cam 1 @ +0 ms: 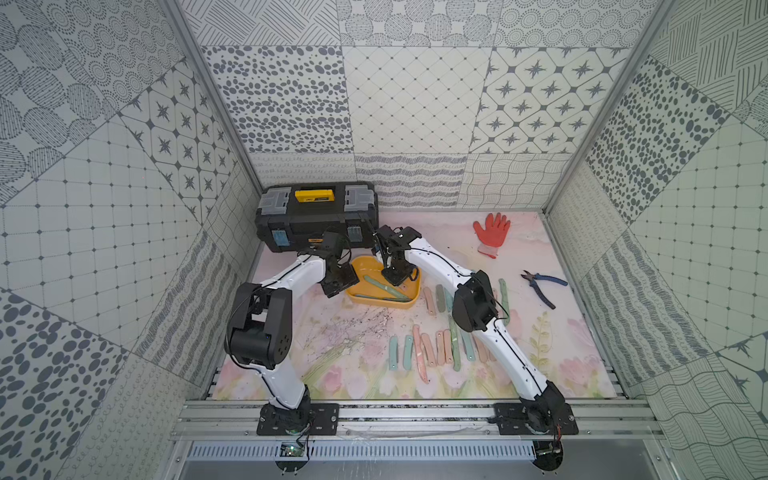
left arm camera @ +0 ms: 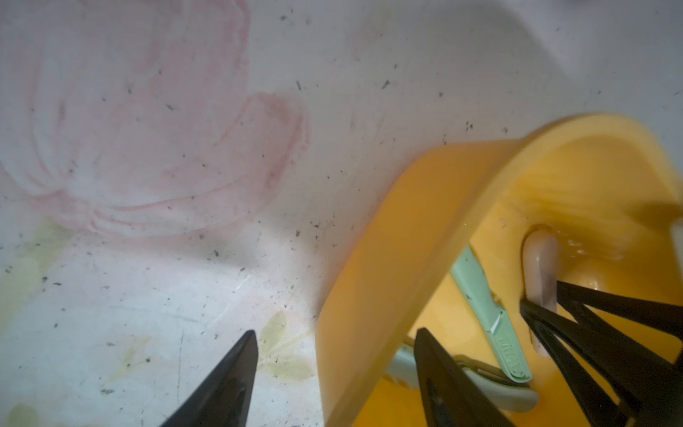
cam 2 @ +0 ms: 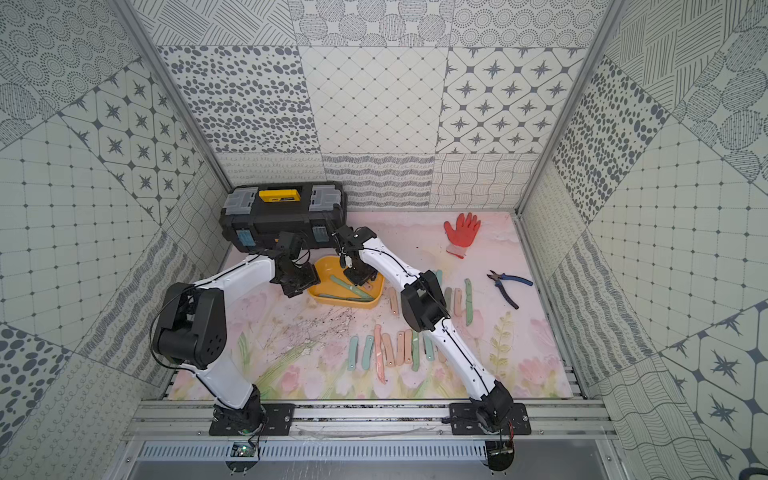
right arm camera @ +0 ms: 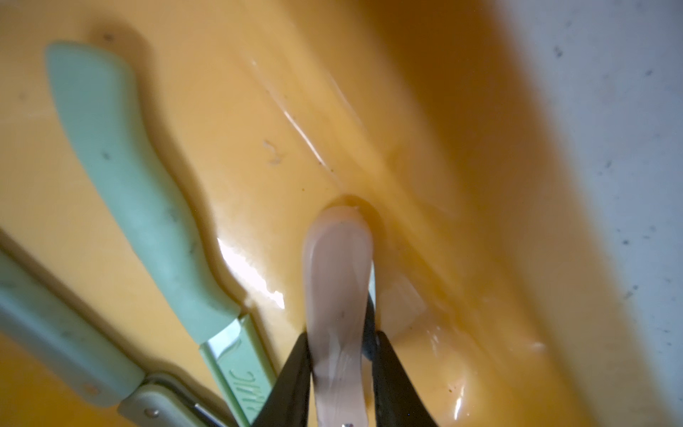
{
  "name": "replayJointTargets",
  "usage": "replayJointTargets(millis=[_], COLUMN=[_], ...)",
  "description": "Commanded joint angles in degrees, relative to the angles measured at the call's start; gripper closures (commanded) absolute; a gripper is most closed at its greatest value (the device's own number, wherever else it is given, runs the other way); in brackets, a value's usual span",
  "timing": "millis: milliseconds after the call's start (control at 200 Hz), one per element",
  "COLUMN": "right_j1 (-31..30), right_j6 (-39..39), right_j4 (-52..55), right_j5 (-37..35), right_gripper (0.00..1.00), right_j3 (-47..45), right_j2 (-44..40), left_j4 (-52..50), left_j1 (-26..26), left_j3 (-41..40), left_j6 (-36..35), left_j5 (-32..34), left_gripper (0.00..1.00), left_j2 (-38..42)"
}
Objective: Take the fruit knife out of the storage box
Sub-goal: Pick up the fruit knife from the storage box.
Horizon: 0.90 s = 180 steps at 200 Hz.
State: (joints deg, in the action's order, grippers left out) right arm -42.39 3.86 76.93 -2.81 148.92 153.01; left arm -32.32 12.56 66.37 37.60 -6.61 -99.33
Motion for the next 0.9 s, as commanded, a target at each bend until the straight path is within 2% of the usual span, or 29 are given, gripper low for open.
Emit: replayJointTargets(millis=[0, 345, 895], right_j1=[-0.1, -0.1, -0.1], right_j6=[0.3, -0.2, -2.6], right_j4=[1.1, -2.1, 0.7], right_j5=[0.6, 0.2, 0.7], right_gripper=[0.76, 0.79, 0.79], right_j3=[0.2, 0.2, 4.0], right_j2=[1.5, -3.6, -10.5], left_j4=[-0.4, -0.4, -0.2], left_j1=[-0.2, -0.2, -0.2], left_j3=[0.0, 0.0, 0.0], left_j6=[0.4, 0.4, 0.4], left_j5=[1.2, 1.2, 1.0], left_gripper=[0.33, 0.33, 0.33], left_j2=[0.6, 0.6, 0.8])
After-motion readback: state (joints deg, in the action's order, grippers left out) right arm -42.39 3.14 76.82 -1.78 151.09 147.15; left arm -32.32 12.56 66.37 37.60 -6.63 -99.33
